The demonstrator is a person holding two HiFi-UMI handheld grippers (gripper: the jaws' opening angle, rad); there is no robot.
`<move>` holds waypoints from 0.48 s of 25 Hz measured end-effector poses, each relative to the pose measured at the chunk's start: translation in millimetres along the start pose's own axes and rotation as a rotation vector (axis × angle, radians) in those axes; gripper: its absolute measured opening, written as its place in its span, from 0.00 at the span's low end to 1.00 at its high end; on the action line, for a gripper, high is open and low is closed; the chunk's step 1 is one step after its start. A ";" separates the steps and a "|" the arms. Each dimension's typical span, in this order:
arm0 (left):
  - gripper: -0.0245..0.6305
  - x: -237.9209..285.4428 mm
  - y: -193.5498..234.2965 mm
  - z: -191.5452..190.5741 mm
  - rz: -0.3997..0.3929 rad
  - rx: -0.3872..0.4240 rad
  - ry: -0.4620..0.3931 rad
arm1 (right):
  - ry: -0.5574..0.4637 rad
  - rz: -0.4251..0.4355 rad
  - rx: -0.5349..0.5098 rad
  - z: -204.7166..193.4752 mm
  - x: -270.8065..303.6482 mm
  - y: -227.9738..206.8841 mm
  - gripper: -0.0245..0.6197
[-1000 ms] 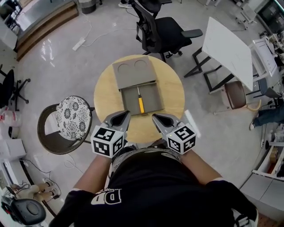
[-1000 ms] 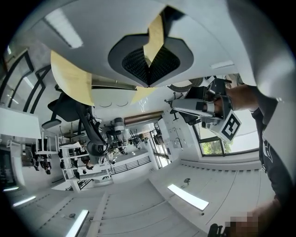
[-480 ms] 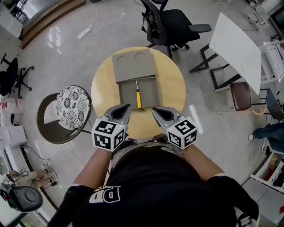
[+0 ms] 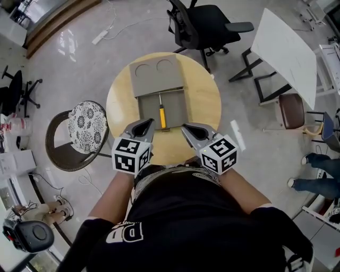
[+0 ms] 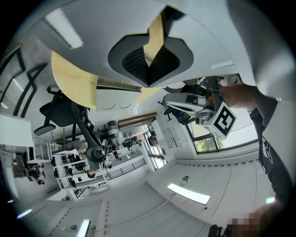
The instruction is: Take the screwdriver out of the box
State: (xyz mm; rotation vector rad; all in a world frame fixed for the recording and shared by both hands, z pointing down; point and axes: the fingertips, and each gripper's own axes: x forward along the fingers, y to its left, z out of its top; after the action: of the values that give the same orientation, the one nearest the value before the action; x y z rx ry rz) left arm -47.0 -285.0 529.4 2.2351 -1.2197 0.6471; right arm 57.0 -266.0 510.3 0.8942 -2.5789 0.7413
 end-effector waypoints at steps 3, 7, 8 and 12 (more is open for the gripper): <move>0.13 8.1 7.7 -1.0 0.024 0.001 0.016 | -0.006 0.004 0.009 0.0 -1.9 -4.6 0.04; 0.13 25.9 18.9 -4.0 0.054 0.002 0.045 | -0.009 0.007 0.020 -1.0 -3.6 -12.0 0.04; 0.13 31.2 21.3 -6.7 0.058 -0.001 0.056 | -0.009 0.009 0.021 -1.5 -3.9 -13.2 0.04; 0.13 51.3 29.5 -19.8 0.069 -0.042 0.106 | -0.007 0.015 0.024 -1.8 -6.7 -16.5 0.04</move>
State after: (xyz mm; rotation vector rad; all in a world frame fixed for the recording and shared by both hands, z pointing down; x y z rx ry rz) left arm -50.9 -318.0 582.2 2.1046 -1.2500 0.7502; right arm 72.9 -272.8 514.9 0.8878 -2.5908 0.7766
